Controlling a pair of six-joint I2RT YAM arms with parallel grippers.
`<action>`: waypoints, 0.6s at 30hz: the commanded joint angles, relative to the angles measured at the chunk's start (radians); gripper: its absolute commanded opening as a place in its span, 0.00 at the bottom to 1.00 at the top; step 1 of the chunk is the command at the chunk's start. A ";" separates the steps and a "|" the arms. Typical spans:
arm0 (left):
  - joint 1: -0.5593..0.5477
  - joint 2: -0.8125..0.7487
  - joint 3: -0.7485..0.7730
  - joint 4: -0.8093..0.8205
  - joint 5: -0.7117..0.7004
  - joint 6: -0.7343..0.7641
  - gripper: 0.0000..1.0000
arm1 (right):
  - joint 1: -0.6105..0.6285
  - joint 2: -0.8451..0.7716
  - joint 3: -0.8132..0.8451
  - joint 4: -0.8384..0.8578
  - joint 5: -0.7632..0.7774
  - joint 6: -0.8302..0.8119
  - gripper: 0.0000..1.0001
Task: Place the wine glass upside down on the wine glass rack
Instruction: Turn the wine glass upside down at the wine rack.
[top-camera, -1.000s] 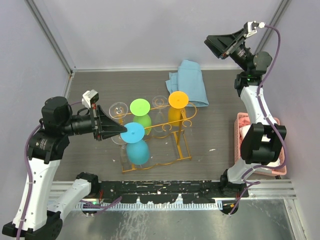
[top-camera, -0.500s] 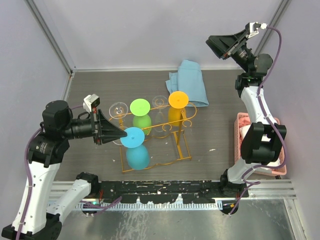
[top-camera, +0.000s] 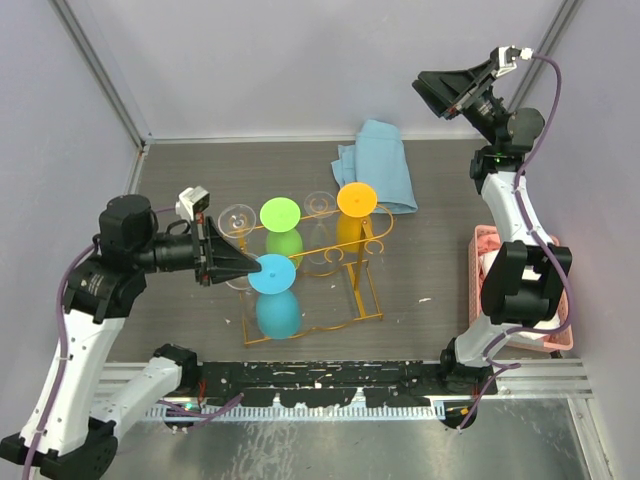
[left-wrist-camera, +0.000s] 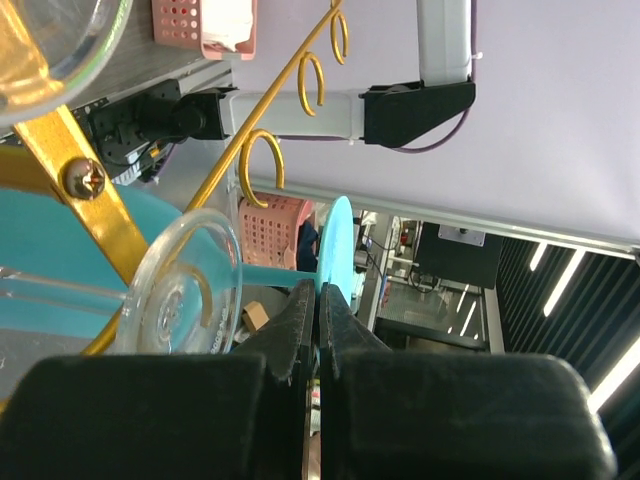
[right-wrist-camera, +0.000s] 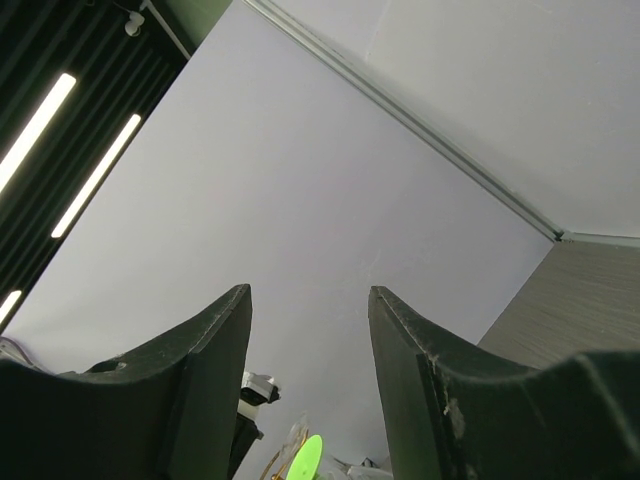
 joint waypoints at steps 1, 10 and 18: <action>-0.036 0.017 0.017 0.056 -0.025 0.020 0.00 | -0.008 -0.007 0.009 0.062 0.009 0.004 0.56; -0.083 0.050 0.041 0.065 -0.085 0.031 0.00 | -0.011 0.002 0.011 0.073 0.007 0.010 0.56; -0.089 0.055 0.076 0.078 -0.117 0.034 0.00 | -0.012 0.015 0.017 0.092 0.008 0.026 0.56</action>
